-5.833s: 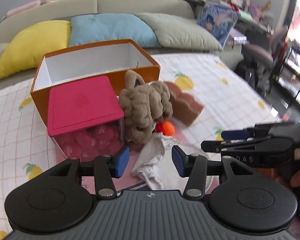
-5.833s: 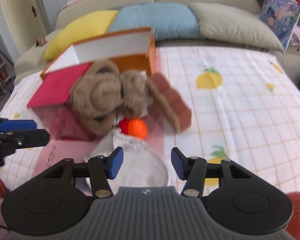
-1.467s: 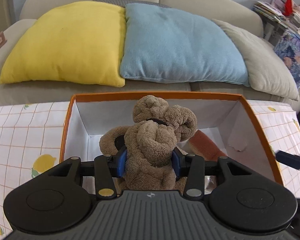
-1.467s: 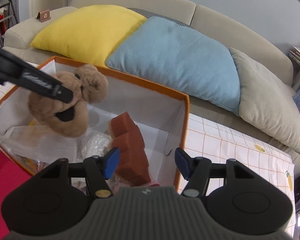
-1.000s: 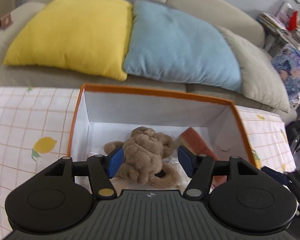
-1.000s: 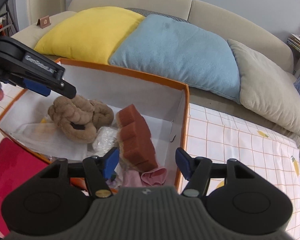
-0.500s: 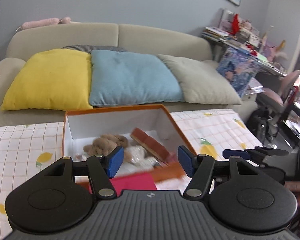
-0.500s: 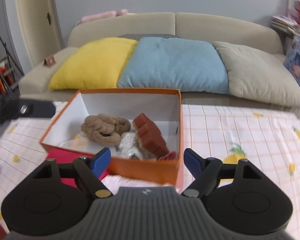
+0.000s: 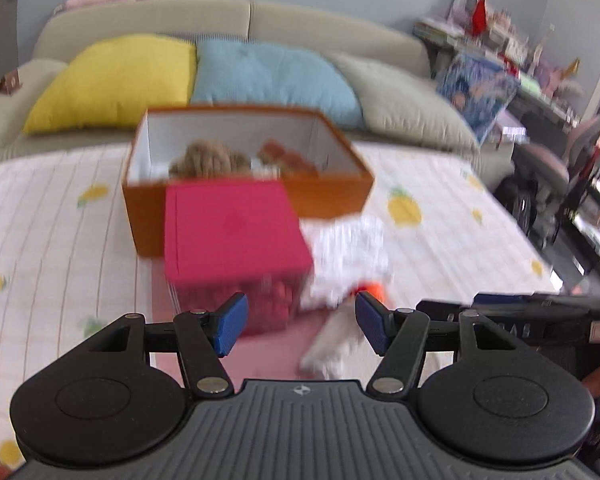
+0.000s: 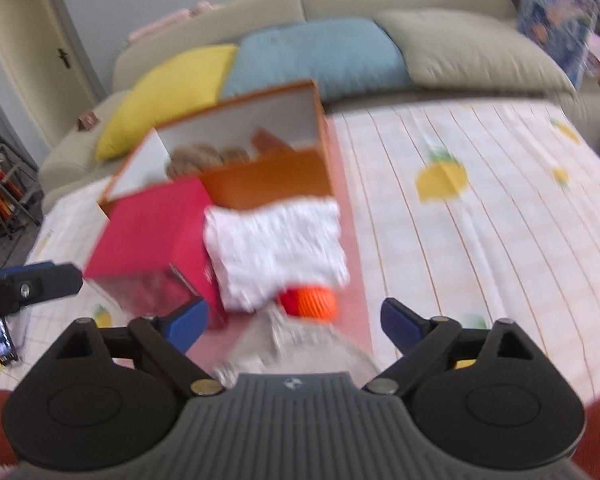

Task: Organize soft objects
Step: 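Move both grippers back from the box toward the beige towel, then grasp the beige cloth towel with the right gripper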

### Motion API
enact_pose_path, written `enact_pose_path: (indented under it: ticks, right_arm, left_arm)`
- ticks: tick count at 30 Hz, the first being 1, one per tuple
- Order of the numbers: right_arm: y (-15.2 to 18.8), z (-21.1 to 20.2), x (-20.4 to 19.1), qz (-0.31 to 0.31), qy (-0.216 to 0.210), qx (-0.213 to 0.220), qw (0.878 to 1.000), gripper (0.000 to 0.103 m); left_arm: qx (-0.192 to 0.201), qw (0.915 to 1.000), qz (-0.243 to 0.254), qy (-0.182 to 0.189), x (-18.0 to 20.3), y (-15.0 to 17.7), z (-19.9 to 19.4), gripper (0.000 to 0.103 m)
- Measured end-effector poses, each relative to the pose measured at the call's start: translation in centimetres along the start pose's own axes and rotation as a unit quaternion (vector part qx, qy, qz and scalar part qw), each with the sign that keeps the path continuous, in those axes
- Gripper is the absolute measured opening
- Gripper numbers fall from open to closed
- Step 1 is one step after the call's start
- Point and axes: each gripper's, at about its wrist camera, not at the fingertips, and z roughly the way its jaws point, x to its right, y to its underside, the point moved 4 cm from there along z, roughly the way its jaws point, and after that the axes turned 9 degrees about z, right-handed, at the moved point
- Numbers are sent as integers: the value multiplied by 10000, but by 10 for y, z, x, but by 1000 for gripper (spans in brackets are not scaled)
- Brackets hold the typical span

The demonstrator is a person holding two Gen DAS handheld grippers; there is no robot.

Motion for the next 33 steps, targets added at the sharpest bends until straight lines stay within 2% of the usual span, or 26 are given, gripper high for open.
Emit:
enact_pose_path:
  ticks: [5,8,14,17,22,25,28,30,33]
  right_arm:
    - [28,14,14,-2,322,-322,9990,95]
    - [38,25,20,5,365,-600,9975,97]
    - [43,51,31,310,382,-1118,9925,98]
    - [39,58,34,474,404,-1088,9921,98]
    - [29,80,19,-138,558,-934,9940,98]
    - [33,92,21,-276,622,-1136,9912,98]
    - [38,92,17,-502,566,-1159,9904,100]
    - [45,92,11,-937,775,-1118,9863,94]
    - [47,89,7,-1109,714,-1053,9857,86]
  left_arm:
    - [-438,9989,179,-58,9,25,15,71]
    - [-581,9980,251,-87,14,33,22,71]
    - [-726,9969,297,-84,16,41,32,71]
    - [-821,9962,284,-79,15,45,37,71]
    - [-951,9952,237,-70,14,47,42,71]
    - [-978,9950,199,-79,11,48,42,71]
    - [-1059,9942,172,-79,10,50,47,71]
    - [-1125,9935,173,-51,12,51,52,71]
    - [-1173,9928,228,-19,16,52,56,71]
